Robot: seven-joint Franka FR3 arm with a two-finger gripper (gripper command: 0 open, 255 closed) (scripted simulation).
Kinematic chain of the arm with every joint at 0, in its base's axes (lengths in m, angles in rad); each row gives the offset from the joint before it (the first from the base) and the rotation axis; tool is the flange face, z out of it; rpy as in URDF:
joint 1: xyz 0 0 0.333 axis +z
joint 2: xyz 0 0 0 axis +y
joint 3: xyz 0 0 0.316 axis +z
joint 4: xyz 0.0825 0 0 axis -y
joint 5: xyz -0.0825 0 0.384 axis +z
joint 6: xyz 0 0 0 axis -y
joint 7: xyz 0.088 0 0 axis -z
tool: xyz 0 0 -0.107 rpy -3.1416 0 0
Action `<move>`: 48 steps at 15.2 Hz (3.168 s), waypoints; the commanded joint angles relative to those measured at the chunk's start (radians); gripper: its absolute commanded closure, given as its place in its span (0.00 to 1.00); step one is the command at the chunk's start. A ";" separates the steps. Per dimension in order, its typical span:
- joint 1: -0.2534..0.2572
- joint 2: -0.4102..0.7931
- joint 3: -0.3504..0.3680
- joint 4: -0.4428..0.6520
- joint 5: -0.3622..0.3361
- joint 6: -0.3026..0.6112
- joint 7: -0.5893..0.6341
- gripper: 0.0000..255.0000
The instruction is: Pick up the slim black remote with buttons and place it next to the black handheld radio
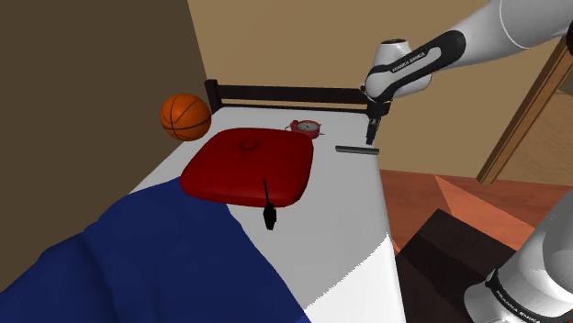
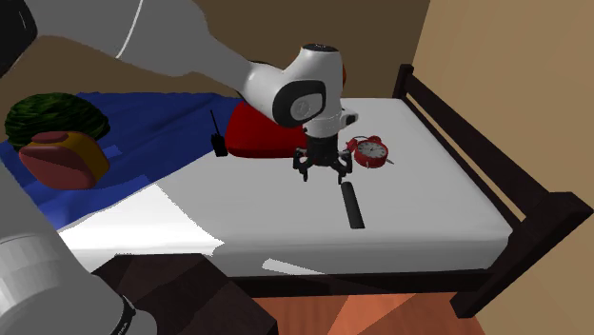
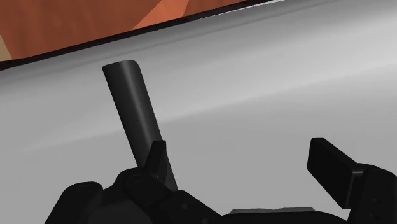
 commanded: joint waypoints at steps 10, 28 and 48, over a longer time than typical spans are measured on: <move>-0.105 0.452 0.059 0.405 0.142 0.034 -0.262 0.00; -0.119 0.522 0.074 0.408 0.161 0.100 -0.273 1.00; -0.104 0.420 0.052 0.434 0.131 -0.026 -0.259 1.00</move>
